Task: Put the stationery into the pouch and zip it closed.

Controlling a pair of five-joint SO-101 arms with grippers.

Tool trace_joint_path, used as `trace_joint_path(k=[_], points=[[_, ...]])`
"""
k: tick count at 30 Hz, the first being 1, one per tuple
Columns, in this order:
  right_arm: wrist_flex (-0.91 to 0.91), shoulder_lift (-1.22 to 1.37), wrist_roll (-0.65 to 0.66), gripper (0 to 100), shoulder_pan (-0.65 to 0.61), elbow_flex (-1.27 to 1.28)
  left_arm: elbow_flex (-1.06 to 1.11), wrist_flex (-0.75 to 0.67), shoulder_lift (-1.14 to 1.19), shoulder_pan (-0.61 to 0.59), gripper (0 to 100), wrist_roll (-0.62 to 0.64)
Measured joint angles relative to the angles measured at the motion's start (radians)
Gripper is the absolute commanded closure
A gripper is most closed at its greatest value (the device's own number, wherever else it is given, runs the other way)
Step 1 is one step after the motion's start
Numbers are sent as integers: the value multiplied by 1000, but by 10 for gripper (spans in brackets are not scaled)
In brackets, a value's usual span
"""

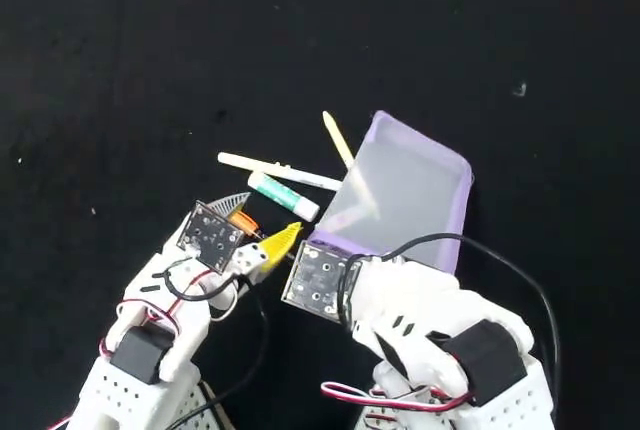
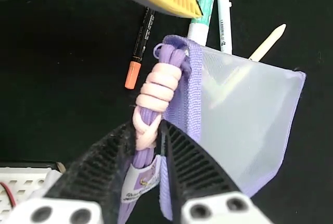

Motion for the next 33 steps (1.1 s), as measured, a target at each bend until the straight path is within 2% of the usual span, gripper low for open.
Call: trace_joint_path(k=[5,8,11,15,24,33], points=[[0,0,0,988,0,0,-78,114,0,2,722,0],[0,0,0,988,0,0,-144,210,-2,40,722,0],[0,0,0,988,0,0,-161,241,-2,81,722,0],[0,0,0,988,0,0,-163,232,-2,112,722,0],[0,0,0,988,0,0,-63,83,0,115,722,0],[0,0,0,988,2,0,-60,61,0,118,722,0]])
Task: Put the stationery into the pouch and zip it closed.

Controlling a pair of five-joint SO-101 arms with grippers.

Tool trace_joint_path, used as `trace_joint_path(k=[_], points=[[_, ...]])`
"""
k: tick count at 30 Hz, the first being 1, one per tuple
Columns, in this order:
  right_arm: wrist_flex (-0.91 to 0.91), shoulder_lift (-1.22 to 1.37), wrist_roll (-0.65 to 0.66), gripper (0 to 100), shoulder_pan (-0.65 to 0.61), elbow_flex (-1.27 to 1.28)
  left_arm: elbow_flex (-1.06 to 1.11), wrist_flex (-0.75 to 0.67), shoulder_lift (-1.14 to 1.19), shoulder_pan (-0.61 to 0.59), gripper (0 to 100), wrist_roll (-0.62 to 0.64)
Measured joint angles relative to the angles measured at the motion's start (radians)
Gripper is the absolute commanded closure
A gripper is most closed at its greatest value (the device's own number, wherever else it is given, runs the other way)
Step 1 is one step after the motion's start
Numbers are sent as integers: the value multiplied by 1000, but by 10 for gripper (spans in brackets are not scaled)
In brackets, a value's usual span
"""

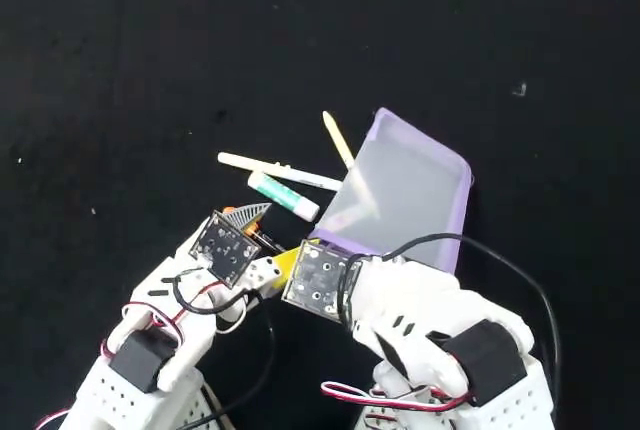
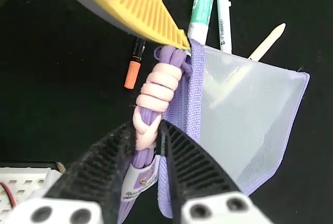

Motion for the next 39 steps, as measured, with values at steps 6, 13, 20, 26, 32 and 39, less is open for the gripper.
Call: trace_joint_path(k=[6,13,20,26,32,39], points=[[0,0,0,988,0,0,38,-2,0,48,722,0],[0,0,0,988,2,0,54,-34,0,49,723,-2],[0,0,0,988,2,0,94,-120,0,58,821,-2],[0,0,0,988,2,0,106,-163,2,78,827,-2],[0,0,0,988,2,0,106,-163,2,81,898,-2],[-8,0,-5,988,2,0,106,-198,2,83,973,-2]])
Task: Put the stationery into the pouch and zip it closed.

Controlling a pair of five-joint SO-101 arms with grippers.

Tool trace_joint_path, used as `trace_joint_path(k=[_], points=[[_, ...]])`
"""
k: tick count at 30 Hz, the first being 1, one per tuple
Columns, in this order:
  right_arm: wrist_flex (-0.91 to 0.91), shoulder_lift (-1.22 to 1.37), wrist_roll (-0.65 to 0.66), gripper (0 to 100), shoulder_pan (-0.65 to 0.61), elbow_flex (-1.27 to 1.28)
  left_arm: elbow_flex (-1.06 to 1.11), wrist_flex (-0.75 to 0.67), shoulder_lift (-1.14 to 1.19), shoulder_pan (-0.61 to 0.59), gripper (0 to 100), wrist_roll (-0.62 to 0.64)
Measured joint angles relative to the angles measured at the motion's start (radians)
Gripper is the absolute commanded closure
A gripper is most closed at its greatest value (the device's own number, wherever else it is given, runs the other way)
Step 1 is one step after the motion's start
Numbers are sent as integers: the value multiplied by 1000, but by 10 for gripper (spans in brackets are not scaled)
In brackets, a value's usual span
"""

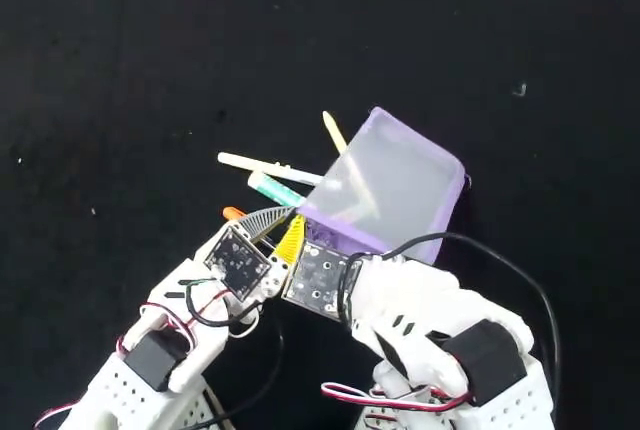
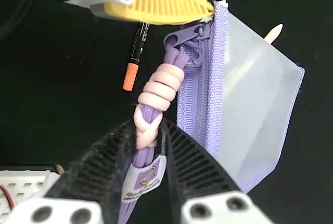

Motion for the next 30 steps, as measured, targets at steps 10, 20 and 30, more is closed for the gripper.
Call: trace_joint_path(k=[10,20,30], points=[[0,0,-2,988,48,0,0,0,0,2,972,2],[-2,0,-5,988,189,-2,-2,11,0,-130,972,2],[0,0,-5,988,325,-52,-74,120,0,-285,972,2]])
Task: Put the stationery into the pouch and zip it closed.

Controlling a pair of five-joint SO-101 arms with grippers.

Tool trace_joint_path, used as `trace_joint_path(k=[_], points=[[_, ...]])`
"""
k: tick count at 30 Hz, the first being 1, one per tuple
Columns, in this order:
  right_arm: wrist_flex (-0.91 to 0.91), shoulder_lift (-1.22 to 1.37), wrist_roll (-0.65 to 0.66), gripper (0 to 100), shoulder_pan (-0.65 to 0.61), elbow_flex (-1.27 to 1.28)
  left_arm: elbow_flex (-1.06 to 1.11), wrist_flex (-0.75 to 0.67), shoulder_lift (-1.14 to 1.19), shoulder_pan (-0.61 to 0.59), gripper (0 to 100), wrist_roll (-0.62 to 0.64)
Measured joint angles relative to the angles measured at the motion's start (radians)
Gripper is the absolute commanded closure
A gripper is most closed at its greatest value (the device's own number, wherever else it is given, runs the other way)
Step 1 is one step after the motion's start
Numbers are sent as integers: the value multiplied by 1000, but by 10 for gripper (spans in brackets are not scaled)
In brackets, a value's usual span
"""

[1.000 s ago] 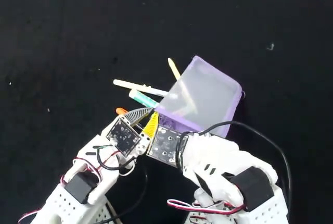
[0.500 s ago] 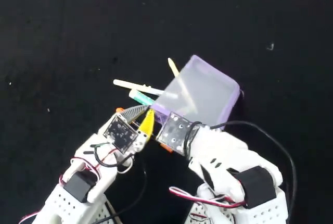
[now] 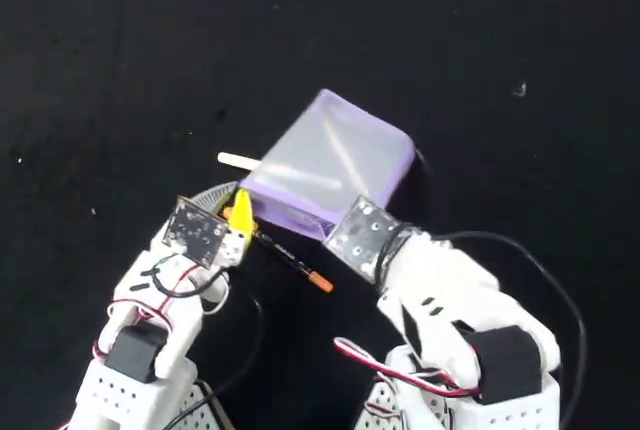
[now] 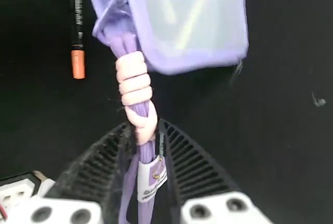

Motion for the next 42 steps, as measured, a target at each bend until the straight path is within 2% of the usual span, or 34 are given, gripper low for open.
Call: trace_joint_path(k=[8,17,23,27,30,36,38,42], points=[[6,0,34,988,89,-8,-23,11,0,-89,972,0],[6,0,34,988,117,-38,-34,11,0,-175,972,37],[-9,0,34,988,233,-38,-40,11,0,-207,972,38],[-14,0,34,987,233,-38,-40,11,0,-210,972,41],[-14,0,-12,966,170,-38,-40,11,0,-210,972,44],[-52,0,-213,699,-51,-38,-40,11,0,-210,972,58],[-58,0,-249,707,-103,-38,-40,11,0,-210,972,69],[-74,49,-276,783,-210,-38,-40,11,0,-210,972,75]])
